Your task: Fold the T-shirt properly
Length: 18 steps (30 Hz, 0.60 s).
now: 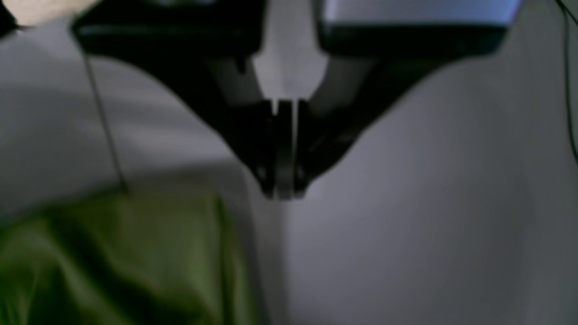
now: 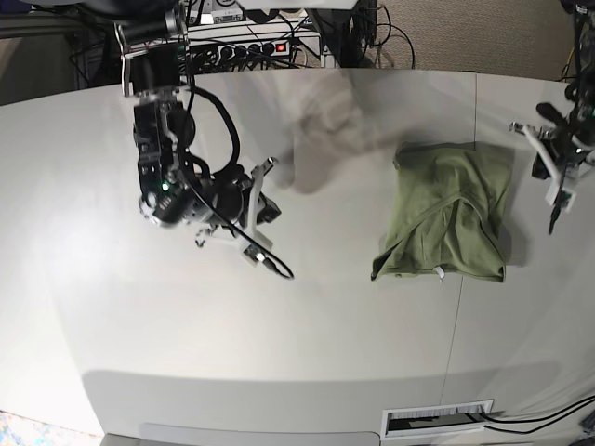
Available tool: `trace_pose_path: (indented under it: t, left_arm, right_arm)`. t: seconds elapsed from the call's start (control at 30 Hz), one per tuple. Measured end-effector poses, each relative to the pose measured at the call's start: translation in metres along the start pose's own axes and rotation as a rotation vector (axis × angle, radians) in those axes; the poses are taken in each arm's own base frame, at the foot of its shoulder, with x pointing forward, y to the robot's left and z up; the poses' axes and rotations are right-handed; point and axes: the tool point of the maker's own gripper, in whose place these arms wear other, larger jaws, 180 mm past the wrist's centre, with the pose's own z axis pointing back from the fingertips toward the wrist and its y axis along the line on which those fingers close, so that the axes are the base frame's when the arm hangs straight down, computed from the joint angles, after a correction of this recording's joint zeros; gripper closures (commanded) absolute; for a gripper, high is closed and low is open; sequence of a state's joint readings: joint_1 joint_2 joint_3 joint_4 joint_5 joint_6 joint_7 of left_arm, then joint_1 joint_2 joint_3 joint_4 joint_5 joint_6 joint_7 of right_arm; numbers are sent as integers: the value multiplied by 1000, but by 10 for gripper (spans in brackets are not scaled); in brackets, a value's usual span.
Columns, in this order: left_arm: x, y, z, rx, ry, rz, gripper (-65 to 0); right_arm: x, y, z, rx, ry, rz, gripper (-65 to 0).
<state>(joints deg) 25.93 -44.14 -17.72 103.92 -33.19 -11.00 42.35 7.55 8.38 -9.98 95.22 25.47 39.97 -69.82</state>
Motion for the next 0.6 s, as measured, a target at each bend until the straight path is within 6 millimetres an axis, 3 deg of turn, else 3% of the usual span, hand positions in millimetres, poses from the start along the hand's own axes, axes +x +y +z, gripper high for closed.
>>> trace_pose_path:
  t: [0.27, 0.47, 0.6]
  left_arm:
    - [-47, -1, 50, -41, 36, 92, 0]
    - [-96, -19, 77, -108, 96, 184, 0]
    - [-118, -36, 90, -159, 139, 235, 0]
  right_arm:
    - [-37, 22, 40, -34, -74, -125, 0]
    - [-76, 45, 66, -67, -33, -175, 0]
    - [-106, 64, 78, -65, 26, -220, 0]
